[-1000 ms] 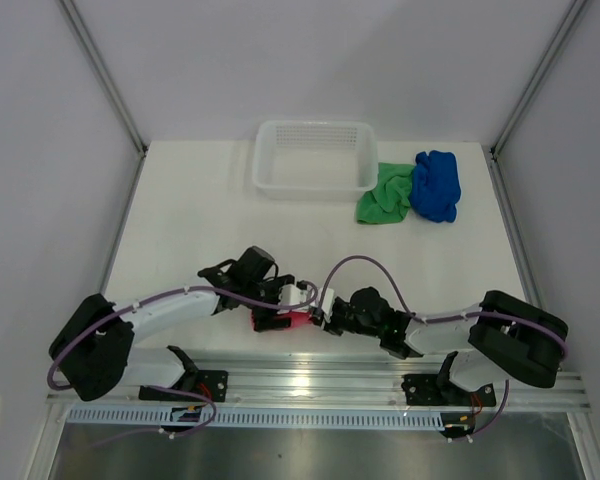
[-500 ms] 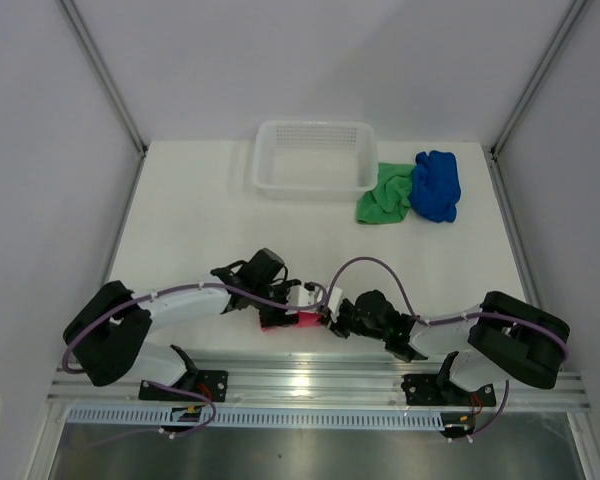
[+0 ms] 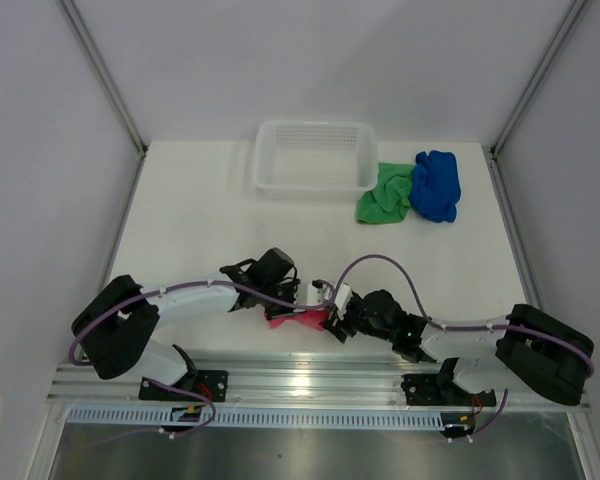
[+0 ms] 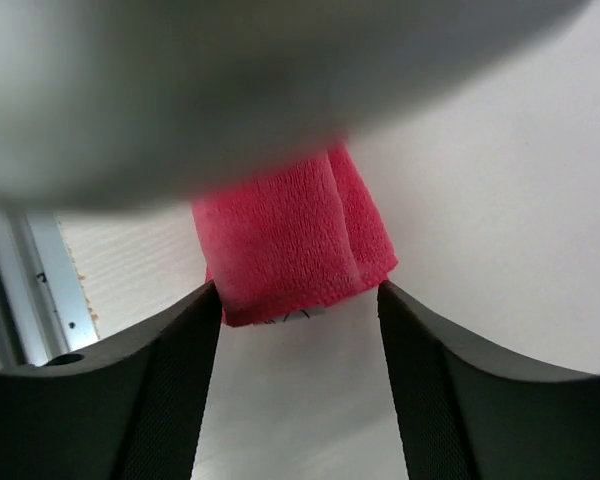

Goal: Roll the towels
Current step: Place the rolled towel into the container

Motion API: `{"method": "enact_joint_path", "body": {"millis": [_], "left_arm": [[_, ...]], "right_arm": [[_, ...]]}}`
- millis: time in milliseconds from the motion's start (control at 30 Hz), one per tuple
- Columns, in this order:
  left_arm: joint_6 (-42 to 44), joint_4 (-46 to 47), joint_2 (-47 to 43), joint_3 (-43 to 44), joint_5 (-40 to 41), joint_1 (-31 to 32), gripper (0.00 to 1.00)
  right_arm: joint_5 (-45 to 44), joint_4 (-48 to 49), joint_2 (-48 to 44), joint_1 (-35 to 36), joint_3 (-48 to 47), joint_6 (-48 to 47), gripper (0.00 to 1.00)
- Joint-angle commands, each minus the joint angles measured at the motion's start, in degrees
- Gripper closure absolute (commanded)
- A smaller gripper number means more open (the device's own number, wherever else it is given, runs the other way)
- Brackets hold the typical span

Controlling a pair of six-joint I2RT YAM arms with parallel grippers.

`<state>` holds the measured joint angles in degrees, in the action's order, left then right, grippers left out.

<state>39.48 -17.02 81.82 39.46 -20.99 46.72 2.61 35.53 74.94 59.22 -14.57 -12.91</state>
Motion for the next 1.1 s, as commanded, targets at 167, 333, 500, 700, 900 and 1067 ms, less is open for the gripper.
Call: {"method": "enact_joint_path", "body": {"millis": [167,333,500,700,900,1067], "left_arm": [[-2.7,0.3,0.8,2.7,6.9,1.5,0.96],[-2.5,-0.6,-1.2,6.1,8.4,-0.1,0.96],[-1.3,-2.0,-3.4,10.4,9.2,-2.9,0.96],[-1.4,-3.5,-3.8,19.4,9.6,-8.8,0.94],[-12.7,-1.7,2.2,31.7,10.8,-14.3,0.94],[-21.8,2.1,9.1,39.6,11.9,-17.7,0.94]], "right_arm": [[-1.6,-10.7,-19.5,-2.8,-3.2,-0.3,0.28],[-4.4,-18.0,-29.5,-4.7,-3.4,-0.6,0.26],[-6.7,-22.6,-37.7,-6.2,-3.4,-0.6,0.26],[-7.4,-24.6,-42.3,-8.2,-4.0,0.4,0.26],[-9.3,-24.6,-39.3,-9.7,-7.6,1.6,0.29],[-10.3,-21.5,-32.0,-11.1,-12.5,2.4,0.28]]}}
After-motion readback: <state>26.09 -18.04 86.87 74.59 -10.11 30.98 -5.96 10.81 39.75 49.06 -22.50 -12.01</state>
